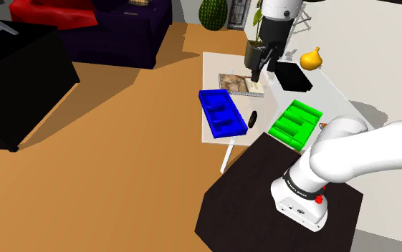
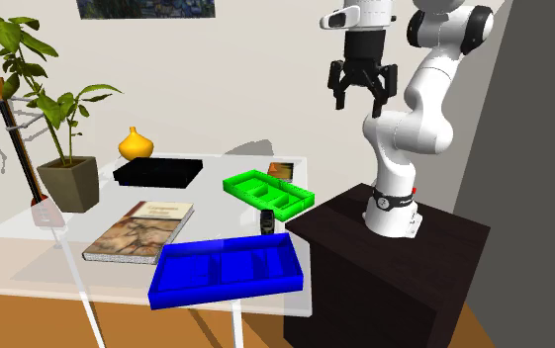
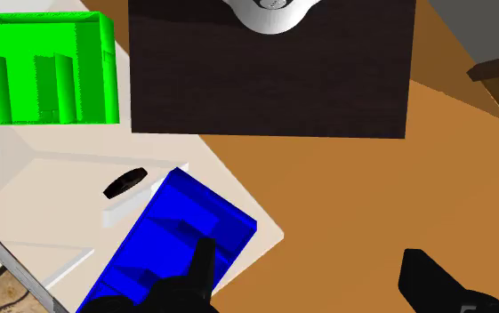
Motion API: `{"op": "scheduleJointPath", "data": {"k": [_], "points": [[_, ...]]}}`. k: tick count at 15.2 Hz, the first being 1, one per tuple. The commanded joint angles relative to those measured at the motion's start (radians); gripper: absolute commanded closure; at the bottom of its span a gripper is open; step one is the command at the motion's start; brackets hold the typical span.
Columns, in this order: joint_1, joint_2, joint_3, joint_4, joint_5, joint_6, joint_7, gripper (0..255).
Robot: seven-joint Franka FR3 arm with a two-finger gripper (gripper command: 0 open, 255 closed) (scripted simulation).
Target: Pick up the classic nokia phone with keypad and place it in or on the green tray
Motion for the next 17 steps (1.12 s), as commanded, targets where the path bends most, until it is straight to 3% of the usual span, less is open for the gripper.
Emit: {"op": "scheduleJointPath", "data": {"k": [1, 9, 17], "points": [[0.000, 0.000, 0.000, 0.000, 0.000, 0.000, 0.000, 0], [-0.040, -0.020, -0.123, -0.229, -0.097, 0.237, -0.144, 0], [-0.099, 0.086, -0.266, -0.373, -0.203, 0.520, -0.286, 0]]}}
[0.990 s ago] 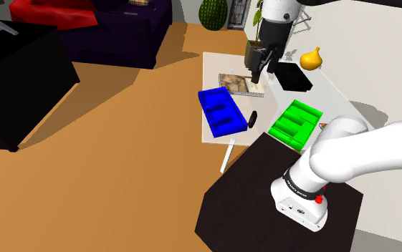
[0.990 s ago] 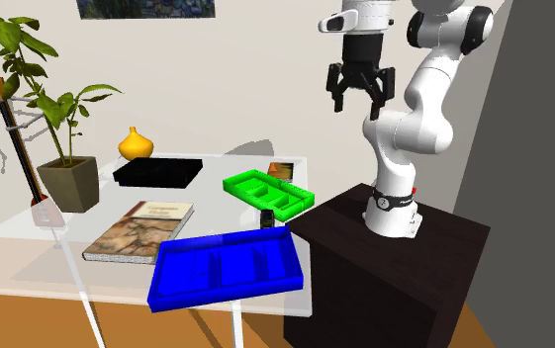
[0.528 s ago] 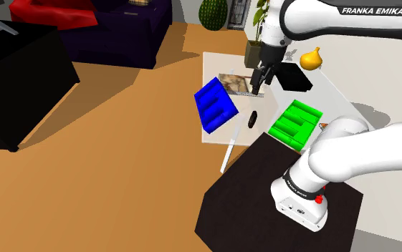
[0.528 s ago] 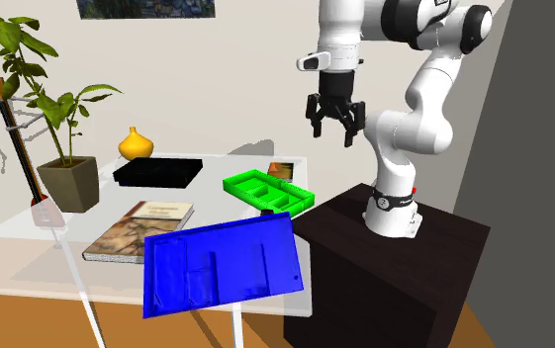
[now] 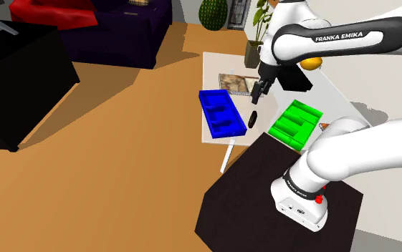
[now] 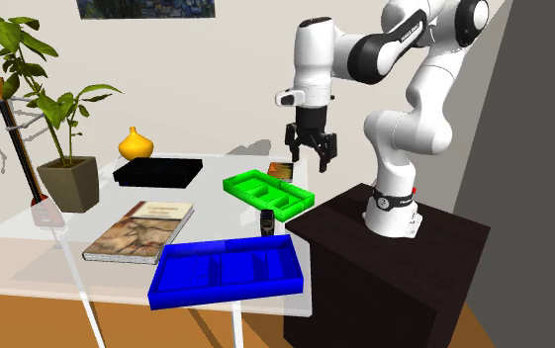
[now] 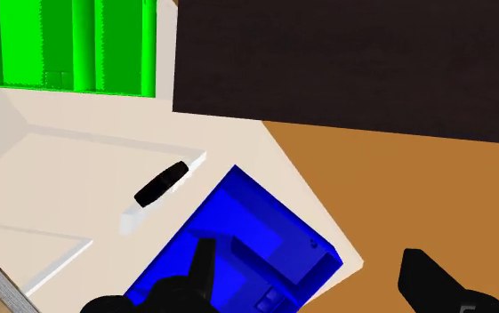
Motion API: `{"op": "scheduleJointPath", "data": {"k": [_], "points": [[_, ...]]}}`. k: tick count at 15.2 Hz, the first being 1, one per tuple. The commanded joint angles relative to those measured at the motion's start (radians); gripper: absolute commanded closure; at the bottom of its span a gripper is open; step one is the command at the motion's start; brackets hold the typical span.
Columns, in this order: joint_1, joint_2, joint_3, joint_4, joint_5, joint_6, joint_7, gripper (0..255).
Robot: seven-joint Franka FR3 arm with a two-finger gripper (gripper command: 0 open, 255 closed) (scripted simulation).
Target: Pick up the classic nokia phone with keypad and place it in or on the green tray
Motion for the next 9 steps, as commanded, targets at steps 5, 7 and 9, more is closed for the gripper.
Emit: {"op": "scheduleJointPath", "data": {"k": [5, 7, 9], "points": [[-0.041, 0.161, -0.124, -0.053, -0.073, 0.245, -0.116, 0], [-0.047, 0.234, -0.164, -0.056, -0.085, 0.329, -0.156, 0], [-0.047, 0.316, -0.206, -0.050, -0.088, 0.414, -0.199, 0]]}}
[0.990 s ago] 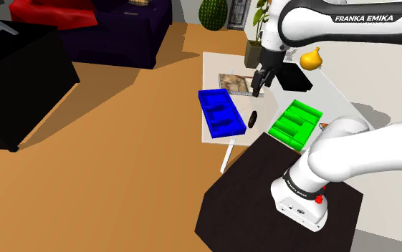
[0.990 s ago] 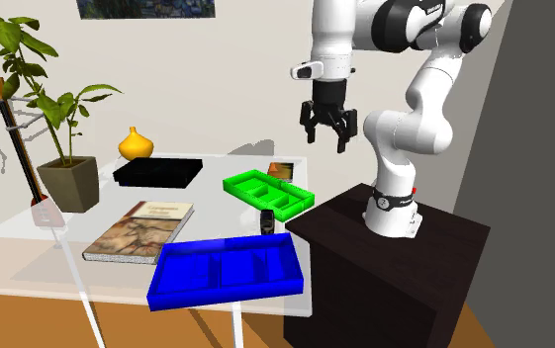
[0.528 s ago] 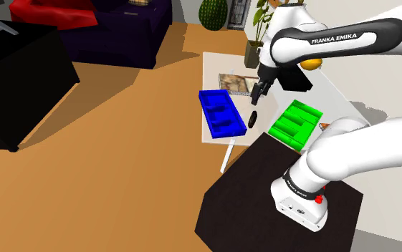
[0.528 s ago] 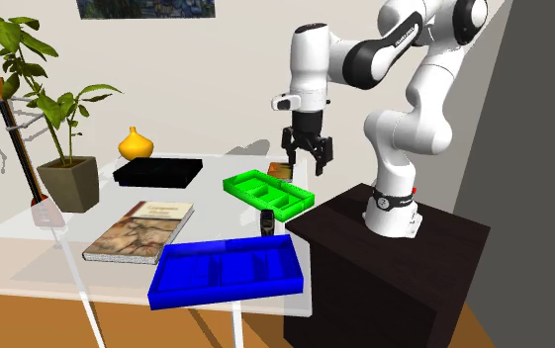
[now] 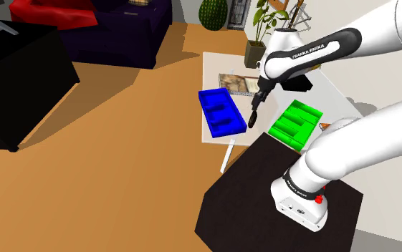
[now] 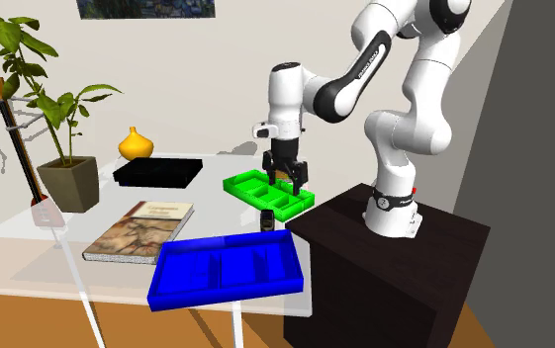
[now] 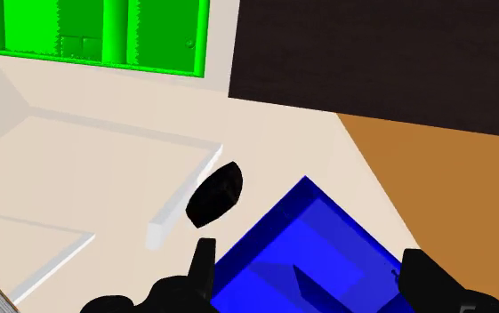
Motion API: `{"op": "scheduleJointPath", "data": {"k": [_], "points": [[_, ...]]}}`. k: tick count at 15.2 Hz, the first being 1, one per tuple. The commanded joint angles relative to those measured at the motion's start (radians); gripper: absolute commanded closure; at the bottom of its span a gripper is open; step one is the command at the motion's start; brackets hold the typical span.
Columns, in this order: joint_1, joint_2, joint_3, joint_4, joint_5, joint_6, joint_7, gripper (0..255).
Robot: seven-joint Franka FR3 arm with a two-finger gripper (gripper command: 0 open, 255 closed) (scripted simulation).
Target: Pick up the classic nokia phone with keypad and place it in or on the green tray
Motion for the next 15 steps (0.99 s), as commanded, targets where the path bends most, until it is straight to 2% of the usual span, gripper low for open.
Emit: {"op": "scheduleJointPath", "data": {"k": [1, 4, 6, 15], "points": [[0.003, 0.084, -0.039, -0.003, 0.001, 0.097, -0.040, 0], [0.020, 0.223, -0.102, 0.023, 0.041, 0.221, -0.129, 0], [0.039, 0.322, -0.140, 0.048, 0.104, 0.298, -0.210, 0], [0.057, 0.489, -0.139, 0.052, 0.271, 0.446, -0.338, 0]]}}
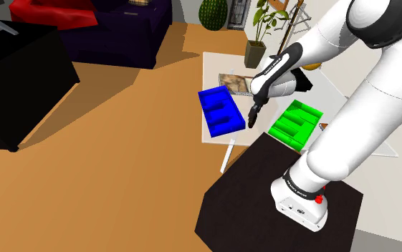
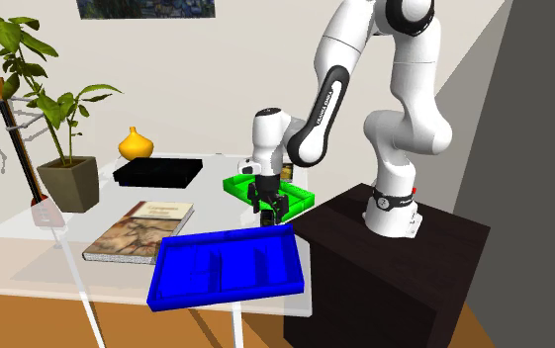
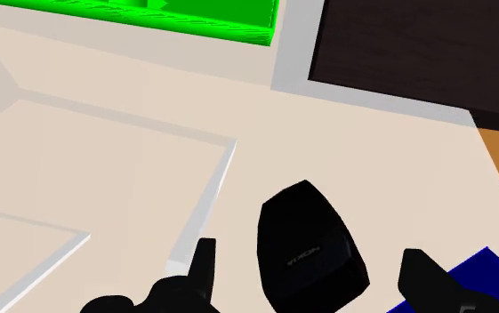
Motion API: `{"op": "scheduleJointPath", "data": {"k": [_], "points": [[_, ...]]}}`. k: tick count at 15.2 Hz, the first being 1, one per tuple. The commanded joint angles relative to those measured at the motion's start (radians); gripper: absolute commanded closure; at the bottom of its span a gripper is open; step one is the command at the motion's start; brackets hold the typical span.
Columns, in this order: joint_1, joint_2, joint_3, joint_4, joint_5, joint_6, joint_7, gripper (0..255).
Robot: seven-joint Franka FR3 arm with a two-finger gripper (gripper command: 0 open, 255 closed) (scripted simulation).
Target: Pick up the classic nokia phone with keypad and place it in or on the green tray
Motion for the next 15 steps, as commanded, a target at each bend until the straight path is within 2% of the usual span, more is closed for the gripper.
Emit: {"op": "scheduleJointPath", "data": {"k": [1, 7, 8, 15], "points": [[0.000, 0.019, 0.004, 0.002, 0.023, 0.015, -0.016, 0], [-0.001, 0.019, 0.005, 0.002, 0.023, 0.015, -0.016, 0], [-0.001, 0.019, 0.005, 0.002, 0.023, 0.015, -0.016, 255], [0.000, 0.019, 0.005, 0.002, 0.023, 0.015, -0.016, 255]]}}
